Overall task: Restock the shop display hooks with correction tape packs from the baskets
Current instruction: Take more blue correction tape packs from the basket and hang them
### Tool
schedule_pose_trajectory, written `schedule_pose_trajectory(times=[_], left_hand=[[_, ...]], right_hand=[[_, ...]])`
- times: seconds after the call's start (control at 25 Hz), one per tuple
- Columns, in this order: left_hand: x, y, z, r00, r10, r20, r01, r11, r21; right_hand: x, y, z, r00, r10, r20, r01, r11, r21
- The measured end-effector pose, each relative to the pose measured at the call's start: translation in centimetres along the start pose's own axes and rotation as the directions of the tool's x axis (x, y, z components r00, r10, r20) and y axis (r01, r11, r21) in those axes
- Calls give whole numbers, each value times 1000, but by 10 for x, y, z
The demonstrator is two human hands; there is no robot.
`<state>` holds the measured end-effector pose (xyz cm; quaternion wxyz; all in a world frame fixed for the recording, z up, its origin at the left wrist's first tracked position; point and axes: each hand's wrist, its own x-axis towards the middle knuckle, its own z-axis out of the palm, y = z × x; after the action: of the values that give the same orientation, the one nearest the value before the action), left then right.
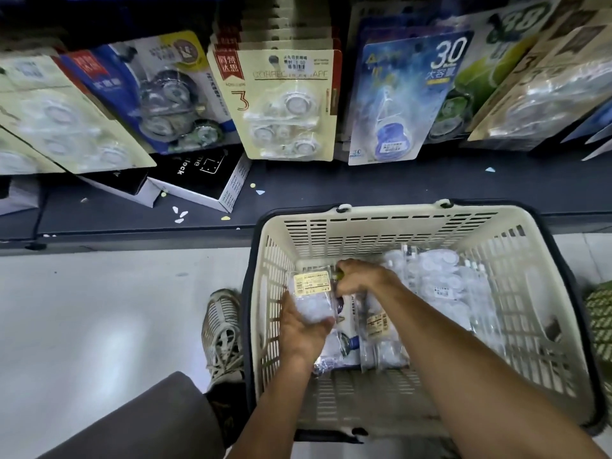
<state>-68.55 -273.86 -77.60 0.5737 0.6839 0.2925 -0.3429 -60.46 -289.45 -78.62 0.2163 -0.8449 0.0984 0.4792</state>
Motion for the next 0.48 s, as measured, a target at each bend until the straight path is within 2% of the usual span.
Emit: schedule_pose_trajectory(times=[0.08, 0.2, 0.28, 0.32, 0.48], left_hand=[[-3, 3, 0, 1000, -20, 8, 20, 997, -73], [-5, 8, -2, 995, -100, 17, 101, 980, -169], [-5, 14, -1, 984, -172, 50, 179, 938, -296], [-4, 16, -1, 976, -209, 67, 218, 889, -402], [-1, 25, -10, 981, -164, 100, 189, 745, -639]], right_hand=[[5, 1, -2, 1000, 17, -5, -16, 1000, 24], [6, 5, 1, 992, 43, 115, -55, 993, 104], [0, 3, 6, 985, 41, 170, -52, 997, 60], [-3, 1, 8, 987, 22, 158, -30, 999, 44], [-23, -1, 8, 997, -53, 56, 43, 986, 158]])
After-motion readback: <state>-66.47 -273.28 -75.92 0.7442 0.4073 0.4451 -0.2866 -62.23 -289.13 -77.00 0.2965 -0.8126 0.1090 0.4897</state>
